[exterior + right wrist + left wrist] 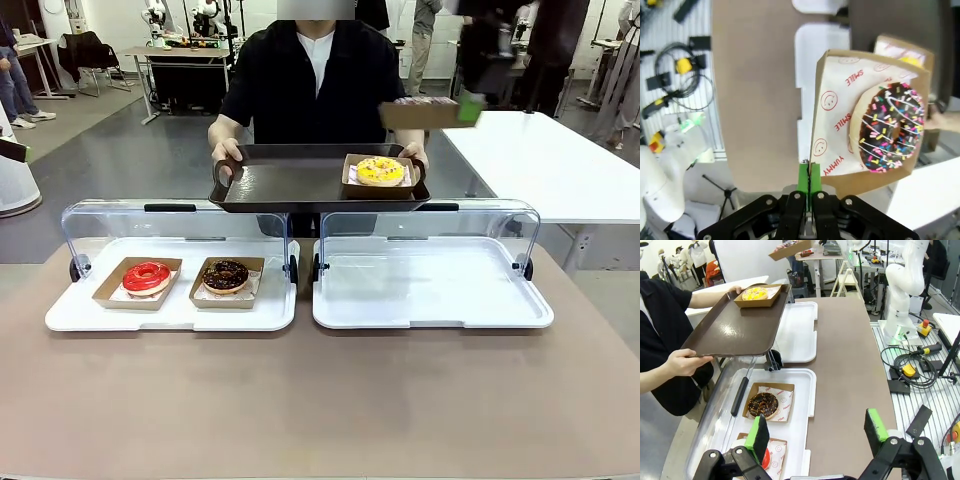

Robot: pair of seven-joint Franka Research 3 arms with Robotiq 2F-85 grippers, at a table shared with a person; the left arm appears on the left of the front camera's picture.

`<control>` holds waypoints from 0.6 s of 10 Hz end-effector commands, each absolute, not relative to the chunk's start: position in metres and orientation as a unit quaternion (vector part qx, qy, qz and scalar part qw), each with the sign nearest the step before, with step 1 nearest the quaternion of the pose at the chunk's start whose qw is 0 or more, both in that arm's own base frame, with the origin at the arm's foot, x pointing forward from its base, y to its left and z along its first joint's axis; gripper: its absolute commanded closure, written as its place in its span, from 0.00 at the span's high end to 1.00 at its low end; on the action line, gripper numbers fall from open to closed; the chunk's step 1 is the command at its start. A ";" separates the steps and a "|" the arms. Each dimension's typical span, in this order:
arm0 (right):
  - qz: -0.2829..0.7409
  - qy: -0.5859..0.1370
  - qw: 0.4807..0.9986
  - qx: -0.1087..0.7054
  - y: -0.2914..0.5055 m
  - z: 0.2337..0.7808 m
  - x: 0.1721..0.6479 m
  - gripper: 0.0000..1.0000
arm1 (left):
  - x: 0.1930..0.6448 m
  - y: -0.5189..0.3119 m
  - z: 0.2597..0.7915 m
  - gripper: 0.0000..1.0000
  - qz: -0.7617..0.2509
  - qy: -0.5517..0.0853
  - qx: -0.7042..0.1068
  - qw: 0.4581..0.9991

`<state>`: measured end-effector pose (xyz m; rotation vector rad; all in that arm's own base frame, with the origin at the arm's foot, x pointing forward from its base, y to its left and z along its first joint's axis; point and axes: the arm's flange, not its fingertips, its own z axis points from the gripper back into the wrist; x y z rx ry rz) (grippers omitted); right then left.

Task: Provide the desired donut to the person.
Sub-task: Place the picked Paper togo box onto the Handle tray extended by the person.

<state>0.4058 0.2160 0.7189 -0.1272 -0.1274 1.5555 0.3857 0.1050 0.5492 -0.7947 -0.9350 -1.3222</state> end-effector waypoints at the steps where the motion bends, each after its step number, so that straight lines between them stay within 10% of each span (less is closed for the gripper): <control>1: 0.681 -0.054 0.726 -0.085 0.257 0.730 0.448 0.01 | 0.385 0.104 0.551 1.00 -0.574 -0.412 -0.350 0.616; 6: 0.699 -0.113 0.705 -0.053 0.375 0.700 0.498 0.01 | 0.385 0.104 0.551 1.00 -0.574 -0.412 -0.350 0.616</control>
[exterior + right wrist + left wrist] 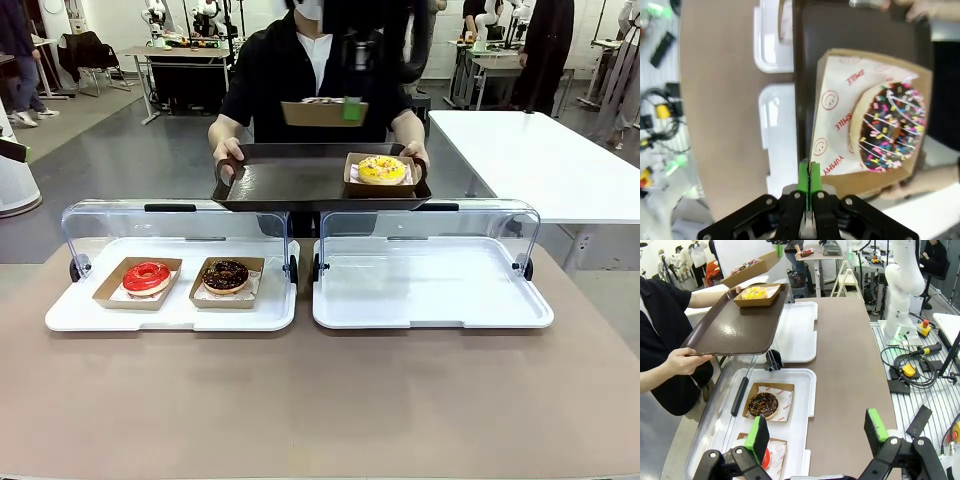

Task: Provide the desired donut to the person.
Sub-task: Place the picked Paper togo box onto the Handle tray extended by the person.

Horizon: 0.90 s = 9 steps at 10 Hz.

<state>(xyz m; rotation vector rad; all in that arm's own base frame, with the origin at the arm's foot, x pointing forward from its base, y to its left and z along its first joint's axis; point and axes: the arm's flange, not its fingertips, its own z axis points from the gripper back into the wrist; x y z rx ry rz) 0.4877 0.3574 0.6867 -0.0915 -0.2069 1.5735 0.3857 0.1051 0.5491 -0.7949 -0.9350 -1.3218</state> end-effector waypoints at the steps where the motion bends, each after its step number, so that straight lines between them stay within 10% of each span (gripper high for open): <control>1: 0.702 -0.124 0.698 -0.059 0.388 0.691 0.501 0.01 | 0.385 0.104 0.551 1.00 -0.574 -0.412 -0.350 0.616; 9: 0.731 -0.122 0.670 -0.047 0.395 0.609 0.550 0.01 | 0.385 0.104 0.551 1.00 -0.574 -0.412 -0.350 0.616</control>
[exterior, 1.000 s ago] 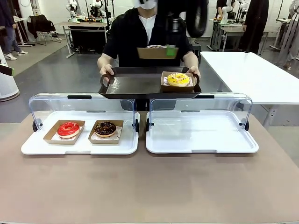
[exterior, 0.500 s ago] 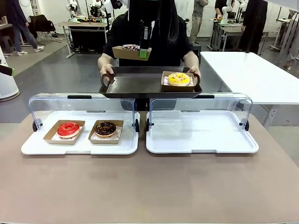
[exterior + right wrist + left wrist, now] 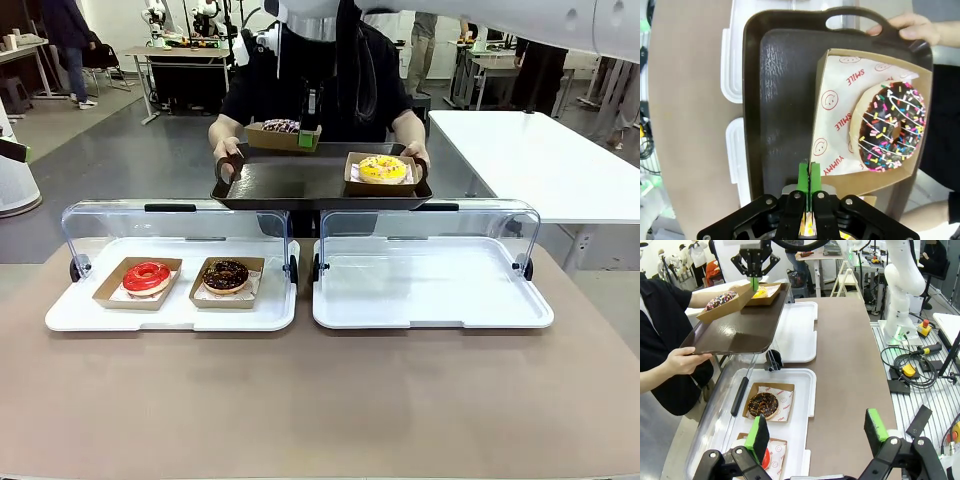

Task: Provide the desired donut to the person.
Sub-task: Place the picked Paper togo box onto the Handle tray extended by the person.

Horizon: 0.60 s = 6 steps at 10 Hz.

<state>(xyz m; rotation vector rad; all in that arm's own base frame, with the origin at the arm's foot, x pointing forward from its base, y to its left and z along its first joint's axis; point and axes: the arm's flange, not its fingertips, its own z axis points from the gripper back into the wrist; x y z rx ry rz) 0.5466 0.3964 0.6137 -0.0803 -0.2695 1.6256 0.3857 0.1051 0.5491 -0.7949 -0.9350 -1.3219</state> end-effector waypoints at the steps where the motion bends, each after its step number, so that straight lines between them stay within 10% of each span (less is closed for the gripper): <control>1: 0.732 -0.119 0.669 -0.050 0.393 0.602 0.555 0.01 | 0.385 0.104 0.551 1.00 -0.574 -0.412 -0.350 0.616; 6: 0.732 -0.080 0.674 -0.058 0.390 0.561 0.568 0.01 | 0.385 0.104 0.551 1.00 -0.574 -0.412 -0.350 0.616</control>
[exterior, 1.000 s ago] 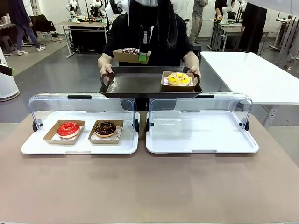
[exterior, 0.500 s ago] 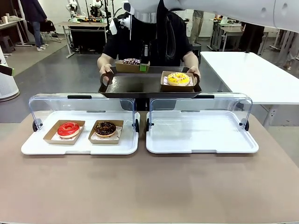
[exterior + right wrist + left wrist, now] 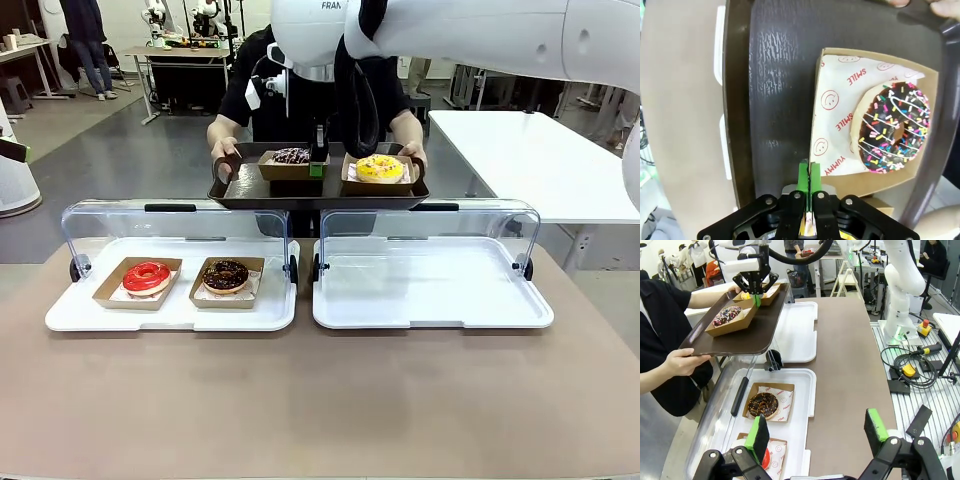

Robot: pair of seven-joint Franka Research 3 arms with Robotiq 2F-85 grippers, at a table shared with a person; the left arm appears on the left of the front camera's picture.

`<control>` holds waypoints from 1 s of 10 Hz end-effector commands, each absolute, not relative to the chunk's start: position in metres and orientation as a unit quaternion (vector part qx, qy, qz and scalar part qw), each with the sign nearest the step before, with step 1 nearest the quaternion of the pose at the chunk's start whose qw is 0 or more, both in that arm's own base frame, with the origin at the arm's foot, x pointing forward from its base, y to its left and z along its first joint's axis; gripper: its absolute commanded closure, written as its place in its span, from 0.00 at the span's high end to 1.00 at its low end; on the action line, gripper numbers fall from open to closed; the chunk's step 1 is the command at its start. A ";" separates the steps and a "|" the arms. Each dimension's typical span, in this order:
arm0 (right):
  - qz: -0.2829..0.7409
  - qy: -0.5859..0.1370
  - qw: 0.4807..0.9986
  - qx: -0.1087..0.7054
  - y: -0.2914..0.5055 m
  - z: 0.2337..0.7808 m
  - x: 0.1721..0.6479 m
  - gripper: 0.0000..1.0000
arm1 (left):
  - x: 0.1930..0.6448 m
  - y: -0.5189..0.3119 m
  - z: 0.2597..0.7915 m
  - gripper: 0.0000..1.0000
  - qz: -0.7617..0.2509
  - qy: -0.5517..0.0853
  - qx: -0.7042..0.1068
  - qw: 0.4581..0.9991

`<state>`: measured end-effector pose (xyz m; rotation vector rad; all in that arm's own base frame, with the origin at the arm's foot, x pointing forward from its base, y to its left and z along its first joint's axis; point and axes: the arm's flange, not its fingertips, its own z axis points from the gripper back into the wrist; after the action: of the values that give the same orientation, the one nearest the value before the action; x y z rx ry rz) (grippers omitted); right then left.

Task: Provide the desired donut to the person.
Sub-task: Place the picked Paper togo box onto the Handle tray extended by the person.

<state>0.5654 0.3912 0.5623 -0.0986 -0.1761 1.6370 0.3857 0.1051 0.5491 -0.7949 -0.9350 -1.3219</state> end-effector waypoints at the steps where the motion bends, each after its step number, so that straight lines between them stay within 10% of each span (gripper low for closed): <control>1: 0.734 -0.077 0.673 -0.058 0.390 0.556 0.569 0.01 | 0.385 0.104 0.551 1.00 -0.574 -0.412 -0.350 0.616; 4: 0.741 -0.073 0.665 -0.052 0.391 0.551 0.572 0.15 | 0.385 0.104 0.551 1.00 -0.574 -0.412 -0.350 0.616; 5: 0.745 -0.073 0.661 -0.051 0.391 0.550 0.571 0.61 | 0.385 0.104 0.551 1.00 -0.574 -0.412 -0.350 0.616; 7: 0.746 -0.078 0.660 -0.050 0.393 0.554 0.572 1.00 | 0.385 0.104 0.551 1.00 -0.574 -0.412 -0.350 0.616; 9: 0.746 -0.080 0.659 -0.047 0.393 0.553 0.572 0.86 | 0.385 0.104 0.551 1.00 -0.574 -0.412 -0.350 0.616; 10: 0.746 -0.081 0.659 -0.045 0.393 0.554 0.572 0.97 | 0.385 0.104 0.551 1.00 -0.574 -0.412 -0.350 0.616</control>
<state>0.5690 0.3926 0.5521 -0.0995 -0.1694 1.6775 0.3857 0.1051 0.5491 -0.7949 -0.9350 -1.3218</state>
